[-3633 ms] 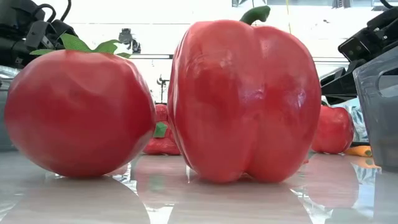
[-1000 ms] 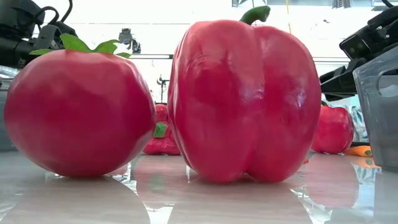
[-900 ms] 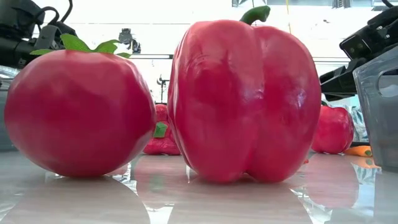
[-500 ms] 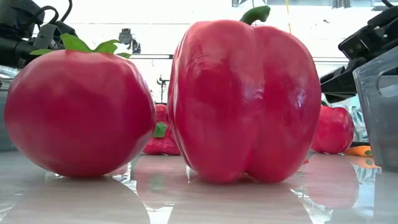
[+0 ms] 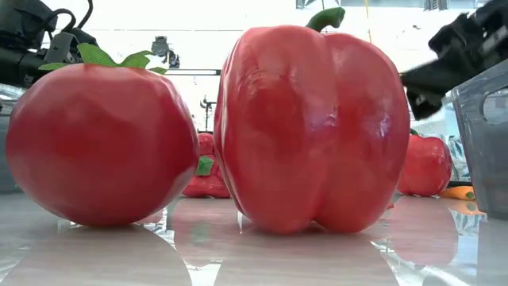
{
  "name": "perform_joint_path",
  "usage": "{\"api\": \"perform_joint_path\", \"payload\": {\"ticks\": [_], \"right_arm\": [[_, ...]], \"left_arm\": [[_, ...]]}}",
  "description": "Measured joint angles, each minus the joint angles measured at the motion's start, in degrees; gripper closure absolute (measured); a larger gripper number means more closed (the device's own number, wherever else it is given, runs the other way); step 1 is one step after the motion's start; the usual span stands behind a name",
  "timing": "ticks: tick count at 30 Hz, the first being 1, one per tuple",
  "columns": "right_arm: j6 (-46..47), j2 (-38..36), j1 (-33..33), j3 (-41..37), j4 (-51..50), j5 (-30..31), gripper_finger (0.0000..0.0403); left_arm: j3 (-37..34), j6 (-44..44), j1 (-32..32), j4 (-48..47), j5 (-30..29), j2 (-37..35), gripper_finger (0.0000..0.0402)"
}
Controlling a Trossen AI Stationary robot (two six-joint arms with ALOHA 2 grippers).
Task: Sort produce into baskets
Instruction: Put the bell pepper into the left black bin
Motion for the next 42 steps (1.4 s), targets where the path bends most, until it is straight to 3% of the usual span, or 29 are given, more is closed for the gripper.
{"api": "perform_joint_path", "payload": {"ticks": [3, 8, 17, 24, 27, 32, 35, 39, 42], "right_arm": [[0.12, 0.19, 0.42, 2.13, -0.18, 0.00, 0.0334], [1.77, 3.31, 1.12, 6.32, -0.24, 0.26, 0.0302], [7.63, 19.02, 3.63, 19.22, -4.56, 3.78, 0.0292], [4.11, 33.17, 5.20, 32.56, -10.87, 5.10, 0.0292], [3.58, 37.78, 5.75, 36.49, -12.31, 5.10, 0.0292], [3.96, 43.50, 6.34, 39.74, -12.79, 5.07, 0.0292], [3.72, 45.25, 6.58, 40.62, -13.94, 4.88, 0.0292], [3.60, 46.28, 6.70, 41.32, -16.41, 4.79, 0.0292], [2.89, 46.31, 6.70, 41.41, -17.90, 4.79, 0.0292]], "left_arm": [[0.02, 0.29, 0.00, -0.02, -0.03, 0.00, 0.0388], [0.04, 13.51, 0.02, -0.33, -1.57, 0.00, 0.0388], [0.04, 16.07, 0.02, 0.08, -1.30, 0.00, 0.0388], [-0.02, -6.22, 0.01, 13.23, 3.10, -0.02, 0.0388], [0.00, -12.51, 0.01, 17.49, -0.98, -0.02, 0.0388], [0.00, -26.23, 0.00, 16.51, -5.64, 0.04, 0.0388], [0.00, -27.15, 0.00, 14.59, -5.87, 0.18, 0.0388], [0.00, -24.86, 0.00, 19.51, -4.38, 0.61, 0.0388], [0.04, -22.76, 0.00, 20.58, -8.31, 0.79, 0.0388]]}}
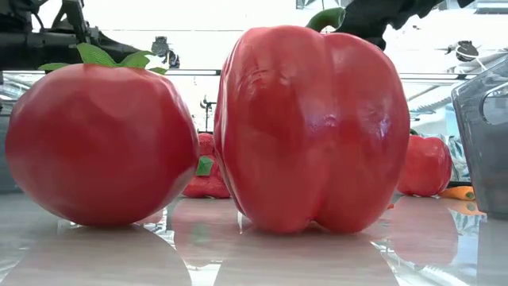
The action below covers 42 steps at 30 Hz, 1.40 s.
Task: Sort produce into baskets
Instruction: Put the bell pepper into the left black bin
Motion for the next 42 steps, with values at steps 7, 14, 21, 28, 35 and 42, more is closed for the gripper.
{"api": "perform_joint_path", "payload": {"ticks": [7, 14, 21, 28, 35, 42], "right_arm": [[-1.72, 0.00, 0.00, 0.00, -2.84, -0.01, 0.0292], [-9.13, 0.00, 0.00, 0.00, -2.95, -0.03, 0.0292], [-12.85, -0.02, 0.00, 0.00, -3.06, -0.24, 0.0292], [-12.89, -0.02, 0.00, -0.02, -3.89, -0.25, 0.0292], [-12.89, -0.02, 0.00, -0.02, -5.12, -0.26, 0.0292], [-12.83, -0.04, 0.00, -0.04, -5.16, -0.24, 0.0292]], "left_arm": [[4.77, -1.20, 0.00, -0.73, -2.53, 4.00, 0.0388], [24.05, 7.26, -1.56, -8.57, 6.70, 24.69, 0.0388], [48.52, 20.29, -7.80, -28.79, 13.11, 48.61, 0.0388], [66.05, 27.63, -13.44, -41.12, 13.11, 62.56, 0.0388], [68.57, 28.89, -16.72, -45.25, 14.96, 69.77, 0.0388], [68.57, 27.38, -19.70, -48.11, 16.40, 75.45, 0.0363]]}}
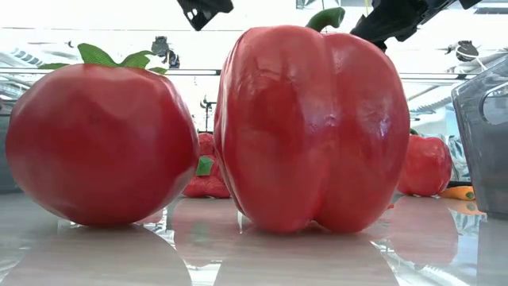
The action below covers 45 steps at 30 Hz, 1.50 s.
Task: Sort produce into baskets
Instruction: Put the bell pepper into the left black bin
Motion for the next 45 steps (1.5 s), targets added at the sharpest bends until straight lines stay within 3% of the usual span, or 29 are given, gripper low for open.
{"api": "perform_joint_path", "payload": {"ticks": [3, 11, 17, 25, 31, 45], "right_arm": [[0.04, 0.00, 0.00, 0.00, 0.00, 0.00, 0.0292], [0.15, 0.00, -0.02, 0.00, -0.02, 0.00, 0.0292], [0.74, 0.00, -0.02, 0.00, -0.02, 0.02, 0.0292], [0.64, 0.00, 0.00, 0.00, -0.02, 0.02, 0.0292], [0.61, 0.00, 0.00, 0.00, -0.02, 0.04, 0.0292], [0.59, 0.00, 0.00, 0.00, -1.58, 0.07, 0.0292]], "left_arm": [[0.02, -0.07, -0.87, -0.25, 0.01, 2.15, 0.0310], [0.02, -0.21, -1.81, -0.67, -1.82, 6.89, 0.0124], [0.02, -11.18, -1.75, -0.77, -3.50, 10.27, 0.0016], [0.04, -3.80, -1.54, -0.71, -4.18, 15.06, 0.0021], [0.04, -3.50, -0.64, -0.86, -6.98, 18.16, 0.0022], [0.04, -4.62, 0.61, -1.71, -6.50, 20.80, 0.0022]]}}
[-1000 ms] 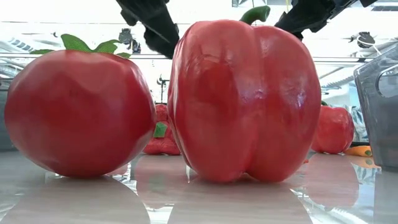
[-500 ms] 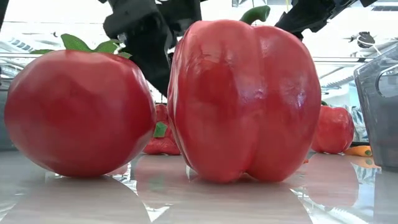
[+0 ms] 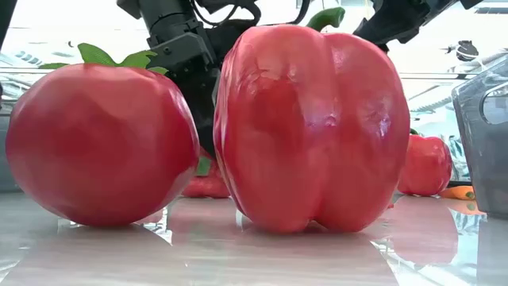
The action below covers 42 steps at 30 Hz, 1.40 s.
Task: Sort produce into baskets
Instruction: Put the bell pepper into the left black bin
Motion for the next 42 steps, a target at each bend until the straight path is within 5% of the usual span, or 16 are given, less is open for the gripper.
{"api": "perform_joint_path", "payload": {"ticks": [11, 22, 29, 37, 42], "right_arm": [[-0.01, 0.00, 0.00, 0.00, -1.50, 0.35, 0.0292], [0.00, 0.00, -0.02, 0.00, -1.46, 0.33, 0.0292], [0.00, 0.00, -0.02, 0.00, -1.45, 0.31, 0.0292], [0.00, 0.00, 0.00, 0.00, -1.35, 0.26, 0.0292], [0.00, 0.02, -0.02, -0.02, -1.38, 0.22, 0.0292]], "left_arm": [[0.00, -0.11, 0.34, -3.53, 0.16, 0.00, 0.0026], [0.00, -0.11, 0.42, -3.67, 1.60, -0.02, 0.0094], [-0.02, -0.20, 0.37, -3.83, 1.93, -0.72, 0.0105], [-0.02, -6.91, 0.27, -7.98, 3.25, -10.25, 0.0106], [-0.01, -15.85, -1.33, -18.46, 7.36, -18.98, 0.0106]]}}
